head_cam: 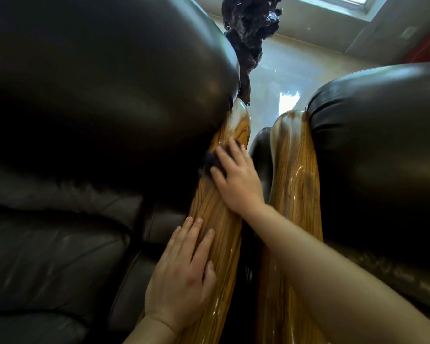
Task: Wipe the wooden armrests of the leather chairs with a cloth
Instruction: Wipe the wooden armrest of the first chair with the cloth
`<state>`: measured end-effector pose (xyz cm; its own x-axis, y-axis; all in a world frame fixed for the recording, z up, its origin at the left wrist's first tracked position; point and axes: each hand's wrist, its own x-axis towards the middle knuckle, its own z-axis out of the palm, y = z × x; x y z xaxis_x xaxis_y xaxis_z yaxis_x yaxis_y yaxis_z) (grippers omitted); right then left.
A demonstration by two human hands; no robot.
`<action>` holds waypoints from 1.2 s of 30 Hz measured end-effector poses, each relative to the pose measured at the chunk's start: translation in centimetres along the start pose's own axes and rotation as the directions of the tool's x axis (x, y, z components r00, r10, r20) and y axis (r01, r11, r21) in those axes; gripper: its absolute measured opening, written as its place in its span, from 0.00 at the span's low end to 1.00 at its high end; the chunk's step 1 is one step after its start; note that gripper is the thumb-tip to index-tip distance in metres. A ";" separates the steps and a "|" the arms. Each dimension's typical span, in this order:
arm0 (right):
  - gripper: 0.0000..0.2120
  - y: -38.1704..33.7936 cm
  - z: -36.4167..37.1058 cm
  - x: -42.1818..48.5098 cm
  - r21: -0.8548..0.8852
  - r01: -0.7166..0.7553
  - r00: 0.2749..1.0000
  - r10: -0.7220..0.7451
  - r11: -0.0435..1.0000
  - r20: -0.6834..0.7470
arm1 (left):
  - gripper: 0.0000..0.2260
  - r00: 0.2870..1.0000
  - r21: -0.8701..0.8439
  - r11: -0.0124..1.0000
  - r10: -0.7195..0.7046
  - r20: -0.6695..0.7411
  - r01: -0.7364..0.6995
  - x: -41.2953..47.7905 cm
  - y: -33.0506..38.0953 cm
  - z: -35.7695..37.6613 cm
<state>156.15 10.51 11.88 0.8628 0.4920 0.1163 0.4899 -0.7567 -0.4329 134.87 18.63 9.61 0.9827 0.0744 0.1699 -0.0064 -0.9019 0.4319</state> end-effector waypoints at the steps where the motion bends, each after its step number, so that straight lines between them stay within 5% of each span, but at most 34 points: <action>1: 0.28 0.2 0.1 2.1 0.040 -0.090 0.996 0.090 0.995 0.000 | 0.25 1.000 -0.002 1.000 0.001 -0.003 -0.001 0.1 -0.1 0.1; 5: 0.26 1.2 -0.1 9.4 0.282 -0.464 0.882 0.466 0.840 0.061 | 0.25 1.000 -0.007 1.000 -0.019 -0.001 0.019 -0.1 -0.1 0.1; 7: 0.24 1.4 -0.4 10.9 0.279 -0.535 0.840 0.536 0.798 0.081 | 0.24 1.000 -0.010 1.000 -0.019 -0.002 0.019 0.0 -0.2 0.1; 11: 0.24 -0.1 -0.4 5.8 0.091 -0.175 0.984 0.172 0.980 0.037 | 0.24 1.000 -0.011 1.000 -0.014 -0.021 0.014 0.1 -0.2 -0.1; 15: 0.21 0.0 -0.1 -5.0 -0.053 0.268 0.963 -0.265 0.962 0.057 | 0.23 0.999 0.022 1.000 -0.017 -0.030 0.017 0.1 -0.1 0.0; 17: 0.21 0.5 -0.4 -5.3 -0.033 0.271 0.959 -0.267 0.962 0.100 | 0.24 0.999 0.038 0.999 -0.035 -0.031 0.036 0.1 -0.1 -0.1; 22: 0.23 -1.6 -0.6 -1.8 -0.087 0.002 0.992 0.009 0.996 0.124 | 0.23 0.998 0.015 0.998 -0.054 -0.030 0.055 -0.1 0.8 -0.9; 26: 0.23 -2.8 0.3 -8.9 -0.183 0.154 0.987 -0.143 0.971 0.072 | 0.24 0.999 0.021 0.999 -0.049 -0.003 0.049 -4.4 0.0 -1.6; 30: 0.22 -5.0 1.9 -17.1 -0.235 0.240 0.971 -0.235 0.942 0.048 | 0.29 0.984 0.100 0.982 0.150 0.099 -0.159 -14.7 -1.9 -0.8; 36: 0.21 -6.6 4.1 -26.1 -0.199 0.497 0.864 -0.460 0.845 0.206 | 0.31 0.981 0.138 0.982 0.110 0.158 -0.133 -20.2 -1.9 -0.9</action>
<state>129.85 4.42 8.05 0.4945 0.8615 0.1157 0.8674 -0.4804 -0.1297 114.92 19.25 6.15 0.9928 -0.0939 0.0743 -0.1111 -0.9537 0.2794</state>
